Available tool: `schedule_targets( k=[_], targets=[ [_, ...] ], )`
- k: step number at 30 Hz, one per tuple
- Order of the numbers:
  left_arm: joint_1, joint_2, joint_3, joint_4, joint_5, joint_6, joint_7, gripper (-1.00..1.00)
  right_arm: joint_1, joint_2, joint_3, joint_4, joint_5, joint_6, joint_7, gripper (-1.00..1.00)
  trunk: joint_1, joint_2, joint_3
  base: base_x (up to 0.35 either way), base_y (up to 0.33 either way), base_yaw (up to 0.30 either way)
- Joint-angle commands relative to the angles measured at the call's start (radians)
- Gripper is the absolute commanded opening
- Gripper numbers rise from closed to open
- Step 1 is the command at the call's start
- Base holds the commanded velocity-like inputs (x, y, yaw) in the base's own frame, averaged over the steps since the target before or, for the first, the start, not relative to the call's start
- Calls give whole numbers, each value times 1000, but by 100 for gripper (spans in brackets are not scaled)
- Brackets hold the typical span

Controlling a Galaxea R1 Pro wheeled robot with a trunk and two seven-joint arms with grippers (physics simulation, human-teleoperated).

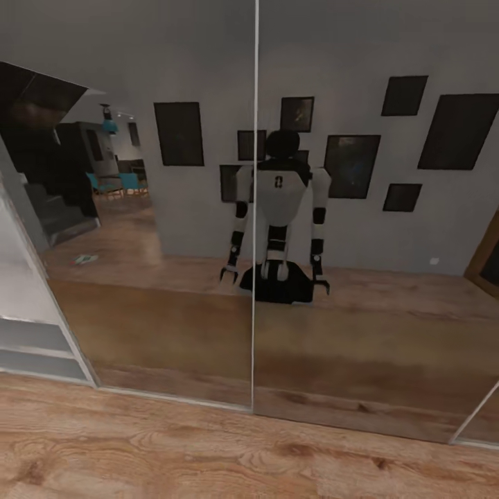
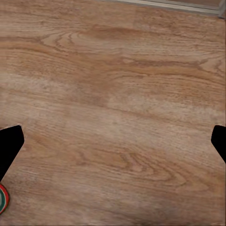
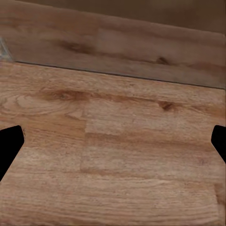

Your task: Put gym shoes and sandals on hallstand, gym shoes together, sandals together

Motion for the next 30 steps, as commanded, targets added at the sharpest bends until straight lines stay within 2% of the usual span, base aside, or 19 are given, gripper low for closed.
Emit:
schedule_targets(
  k=[1,10,30],
  targets=[
    [-1,0,-1,1,7,-3,0,100,0,0,1,0,0,-3,-3,100,-1,-1,-2,-300,-46,159],
    [-1,0,-1,1,7,-3,0,100,0,0,1,0,0,-3,-3,100,-1,-1,-14,-220,-12,159],
    [-1,0,-1,2,6,-3,-1,100,0,0,3,0,0,-3,-2,100,-1,-1,-41,-12,0,159]
  ],
)
